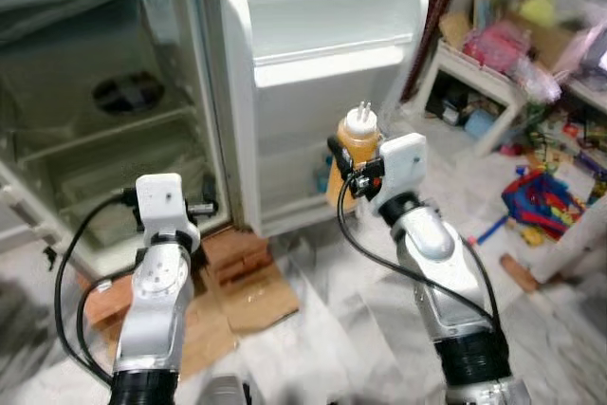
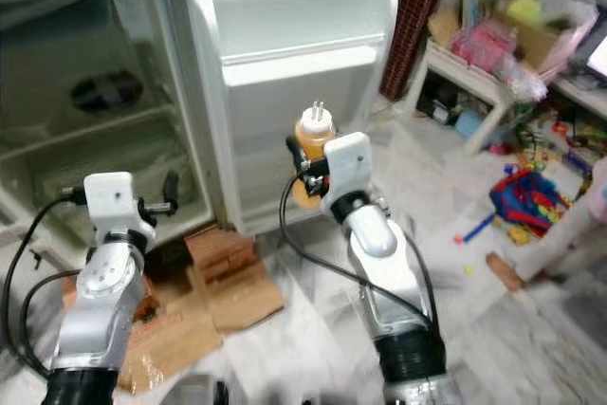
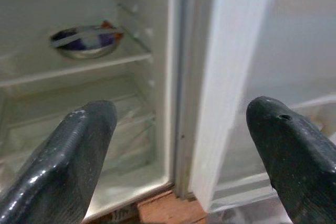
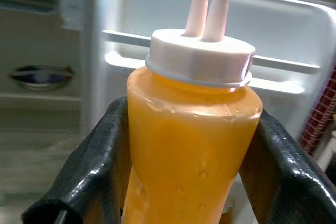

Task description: Restocking fridge

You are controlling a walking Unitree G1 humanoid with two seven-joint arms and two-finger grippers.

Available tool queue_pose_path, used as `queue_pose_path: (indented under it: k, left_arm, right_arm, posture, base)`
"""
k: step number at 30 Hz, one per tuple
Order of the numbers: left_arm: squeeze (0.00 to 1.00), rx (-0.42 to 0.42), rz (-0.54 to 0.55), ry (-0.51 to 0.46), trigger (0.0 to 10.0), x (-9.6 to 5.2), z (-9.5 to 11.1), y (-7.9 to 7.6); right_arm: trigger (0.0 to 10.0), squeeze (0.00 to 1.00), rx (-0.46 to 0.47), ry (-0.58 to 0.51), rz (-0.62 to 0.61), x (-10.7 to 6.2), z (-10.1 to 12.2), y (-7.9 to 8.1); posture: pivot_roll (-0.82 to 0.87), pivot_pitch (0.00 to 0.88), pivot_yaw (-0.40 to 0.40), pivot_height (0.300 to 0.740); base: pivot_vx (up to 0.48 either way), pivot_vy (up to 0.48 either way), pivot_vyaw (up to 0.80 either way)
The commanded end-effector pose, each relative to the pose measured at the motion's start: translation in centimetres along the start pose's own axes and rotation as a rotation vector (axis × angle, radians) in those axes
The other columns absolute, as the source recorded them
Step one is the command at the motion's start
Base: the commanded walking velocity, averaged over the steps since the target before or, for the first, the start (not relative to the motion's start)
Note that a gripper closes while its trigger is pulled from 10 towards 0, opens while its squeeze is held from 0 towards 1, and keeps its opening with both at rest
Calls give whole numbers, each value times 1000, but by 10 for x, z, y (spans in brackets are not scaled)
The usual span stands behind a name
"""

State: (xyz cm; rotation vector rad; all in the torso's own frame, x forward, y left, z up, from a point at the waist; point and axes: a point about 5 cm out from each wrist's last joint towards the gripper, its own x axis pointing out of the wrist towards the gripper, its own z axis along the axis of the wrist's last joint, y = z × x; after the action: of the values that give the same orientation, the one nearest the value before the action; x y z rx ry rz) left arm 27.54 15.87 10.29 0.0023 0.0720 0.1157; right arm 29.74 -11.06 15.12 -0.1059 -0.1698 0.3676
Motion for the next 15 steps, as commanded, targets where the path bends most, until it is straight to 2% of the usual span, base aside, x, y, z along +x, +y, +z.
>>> queue_pose_path:
  k: [1, 9, 15]
  left_arm:
    - [0, 11, -10, 12, 10000, -1, -2, -6]
    - [0, 38, 41, 47, 10000, 0, -6, -2]
    - [0, 26, 63, 57, 10000, -1, -8, 2]
  right_arm:
    - [10000, 0, -19, -20, -14, -2, 3, -6]
    - [10000, 0, -15, -24, -1, 0, 2, -4]
    - [10000, 0, -13, -23, 4, 1, 2, -3]
  posture:
    - [49, 16, -52, 740]
    - [53, 9, -54, 740]
    - [55, 6, -56, 740]
  base:
    - [0, -458, 800]
    - [0, -461, 800]
    - [0, -468, 800]
